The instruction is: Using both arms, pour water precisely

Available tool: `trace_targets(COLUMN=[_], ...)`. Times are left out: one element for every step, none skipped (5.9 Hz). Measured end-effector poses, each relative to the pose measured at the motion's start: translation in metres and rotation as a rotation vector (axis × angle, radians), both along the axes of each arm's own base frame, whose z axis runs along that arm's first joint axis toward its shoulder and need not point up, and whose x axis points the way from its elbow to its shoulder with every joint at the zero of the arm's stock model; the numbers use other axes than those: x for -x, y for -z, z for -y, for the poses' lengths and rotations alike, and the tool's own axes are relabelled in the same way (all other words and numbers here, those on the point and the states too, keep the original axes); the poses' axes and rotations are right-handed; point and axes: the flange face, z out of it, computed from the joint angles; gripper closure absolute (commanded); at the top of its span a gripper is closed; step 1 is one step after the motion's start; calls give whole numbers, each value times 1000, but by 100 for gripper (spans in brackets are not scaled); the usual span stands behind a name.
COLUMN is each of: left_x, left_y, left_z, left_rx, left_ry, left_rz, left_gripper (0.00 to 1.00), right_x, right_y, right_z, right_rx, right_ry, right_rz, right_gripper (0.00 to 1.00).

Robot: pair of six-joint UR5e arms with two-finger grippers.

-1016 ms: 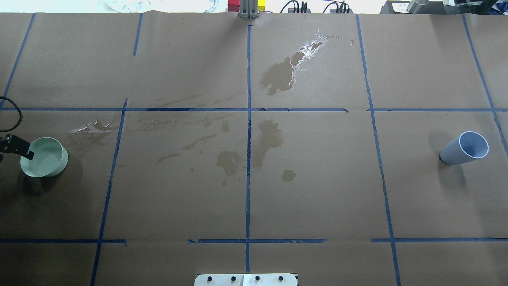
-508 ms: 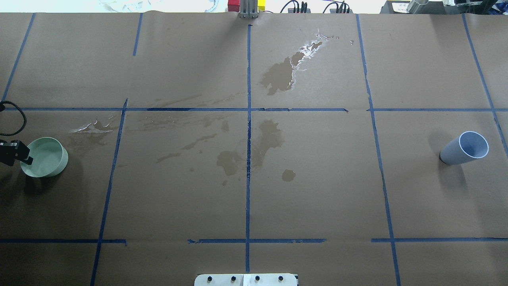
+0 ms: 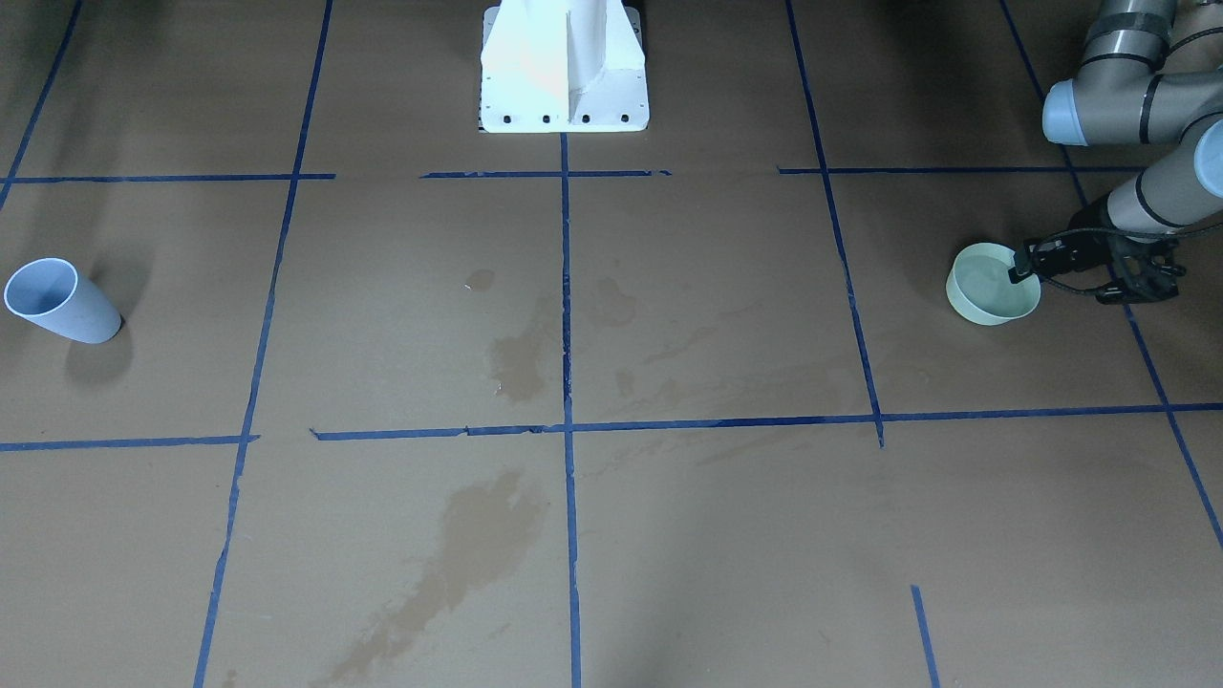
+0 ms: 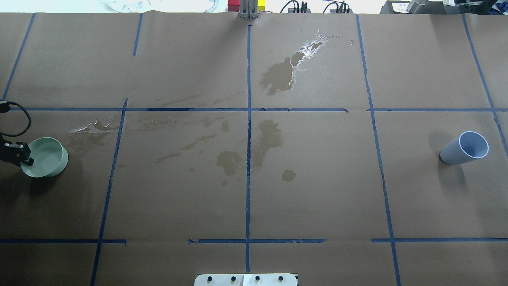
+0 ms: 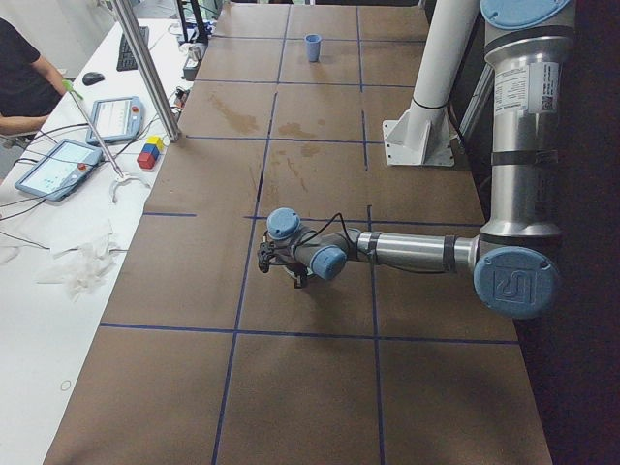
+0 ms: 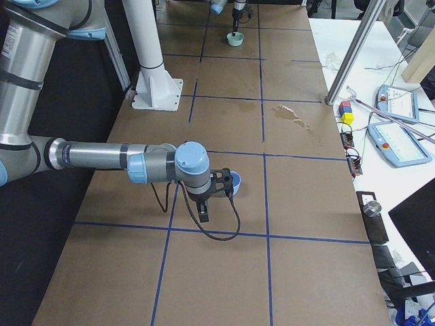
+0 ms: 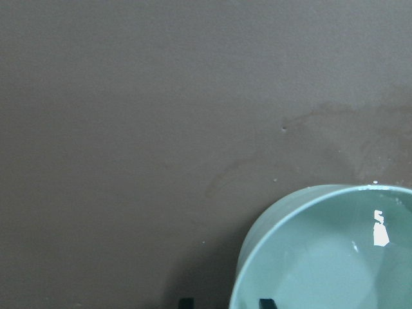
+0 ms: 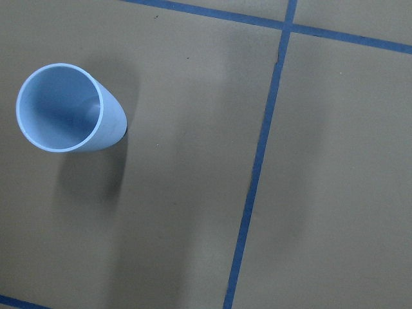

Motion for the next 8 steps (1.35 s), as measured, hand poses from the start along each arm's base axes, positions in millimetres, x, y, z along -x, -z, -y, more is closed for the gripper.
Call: trace_targets(left_x=[-1, -2, -4, -9, -16, -26, -43, -71], left_y=[2, 6, 16, 33, 58, 85, 112, 143], left_z=[1, 2, 5, 12, 22, 33, 42, 49], left_rx=[-4, -9, -15, -18, -14, -3, 4, -4], left_ry=[-1, -1, 4, 21, 42, 51, 50, 30], left_rz=[-2, -8, -22, -38, -67, -109, -144, -173], left_gripper=[100, 100, 100, 100, 100, 100, 100, 100], right_x=[0, 0, 0, 0, 0, 0, 0, 0], right_y=[0, 0, 0, 0, 0, 0, -1, 0], right_z=[0, 0, 0, 0, 0, 0, 0, 0], right_rx=[-1, -1, -1, -1, -1, -1, -1, -2], right_ry=[0, 0, 0, 0, 0, 1, 1, 2], right_rz=[0, 0, 0, 0, 0, 0, 0, 0], right_gripper=[1, 1, 1, 1, 1, 1, 1, 1])
